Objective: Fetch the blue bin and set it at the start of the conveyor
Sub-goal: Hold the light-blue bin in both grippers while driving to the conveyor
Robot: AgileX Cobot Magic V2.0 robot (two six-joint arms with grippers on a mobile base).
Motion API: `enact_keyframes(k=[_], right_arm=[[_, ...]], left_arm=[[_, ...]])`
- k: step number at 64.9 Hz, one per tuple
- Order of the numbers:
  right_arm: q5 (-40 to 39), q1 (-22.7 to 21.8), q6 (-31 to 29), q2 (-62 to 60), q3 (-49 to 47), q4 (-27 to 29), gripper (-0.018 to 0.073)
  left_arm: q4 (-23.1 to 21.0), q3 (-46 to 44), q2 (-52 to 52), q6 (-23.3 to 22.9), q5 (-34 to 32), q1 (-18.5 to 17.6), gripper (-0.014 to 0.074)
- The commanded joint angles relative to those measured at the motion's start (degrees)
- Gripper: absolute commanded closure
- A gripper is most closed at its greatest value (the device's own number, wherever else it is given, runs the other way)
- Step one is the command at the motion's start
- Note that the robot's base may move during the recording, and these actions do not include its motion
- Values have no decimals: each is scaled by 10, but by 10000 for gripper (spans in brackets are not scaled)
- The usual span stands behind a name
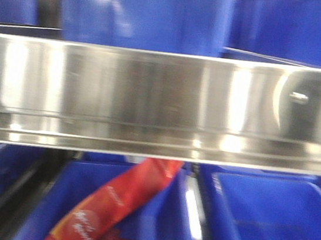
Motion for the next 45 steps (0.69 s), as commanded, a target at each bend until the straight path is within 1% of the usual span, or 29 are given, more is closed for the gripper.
enact_keyframes(k=[1, 45], right_arm=[[-17, 1, -6, -6, -8, -12, 724], [-17, 1, -6, -6, -8, -12, 724]], left_arm=[[6, -8, -4, -1, -25, -6, 708], [6, -8, -2, -1, -25, -6, 708]])
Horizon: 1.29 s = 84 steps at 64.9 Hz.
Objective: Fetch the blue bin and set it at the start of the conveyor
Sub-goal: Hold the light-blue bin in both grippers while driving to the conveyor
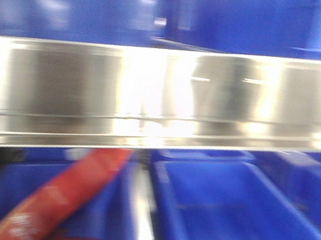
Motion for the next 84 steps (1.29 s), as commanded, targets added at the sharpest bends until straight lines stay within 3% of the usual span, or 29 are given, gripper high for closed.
enact_keyframes(k=[1, 84], right_arm=[[-18, 1, -6, -6, -8, -12, 724], [3, 1, -6, -6, -8, -12, 724]], left_arm=[[5, -8, -3, -1, -25, -6, 708], [7, -8, -4, -1, -25, -6, 708]])
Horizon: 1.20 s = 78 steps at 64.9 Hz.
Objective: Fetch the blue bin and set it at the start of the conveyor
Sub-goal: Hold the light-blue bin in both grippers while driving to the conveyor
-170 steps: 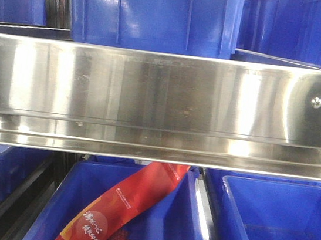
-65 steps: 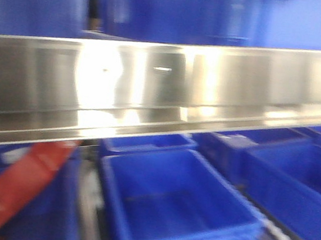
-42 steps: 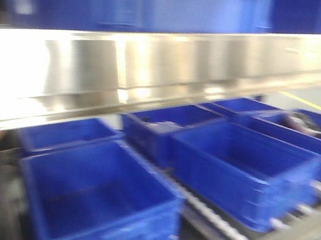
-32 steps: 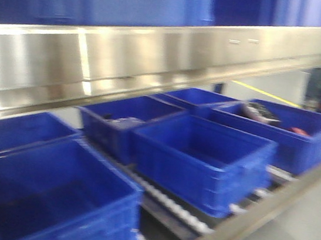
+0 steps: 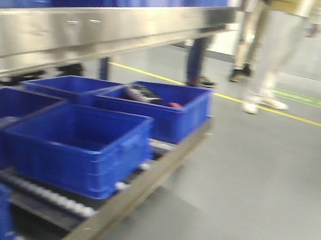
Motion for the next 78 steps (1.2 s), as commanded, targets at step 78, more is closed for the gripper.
enact_keyframes(k=[78], right_arm=[[-12, 1, -6, -6, -8, -12, 724]], left_arm=[[11, -8, -5, -1, -24, -6, 708]])
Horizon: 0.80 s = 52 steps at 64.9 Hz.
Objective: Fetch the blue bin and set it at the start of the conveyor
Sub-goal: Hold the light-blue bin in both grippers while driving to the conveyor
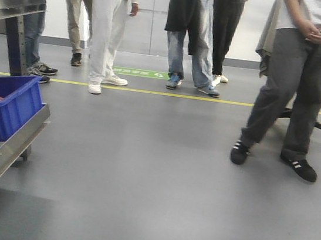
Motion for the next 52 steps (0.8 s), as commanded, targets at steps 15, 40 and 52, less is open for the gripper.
enact_keyframes(k=[15, 40, 52], right_arm=[[-17, 1, -6, -6, -8, -12, 724], [-17, 1, -6, -6, -8, -12, 724], [-17, 1, -6, -6, -8, -12, 724]], left_arm=[[12, -8, -5, -1, -24, -4, 708], [12, -8, -5, -1, -24, -4, 708], [13, -8, -5, -1, -26, -4, 708]])
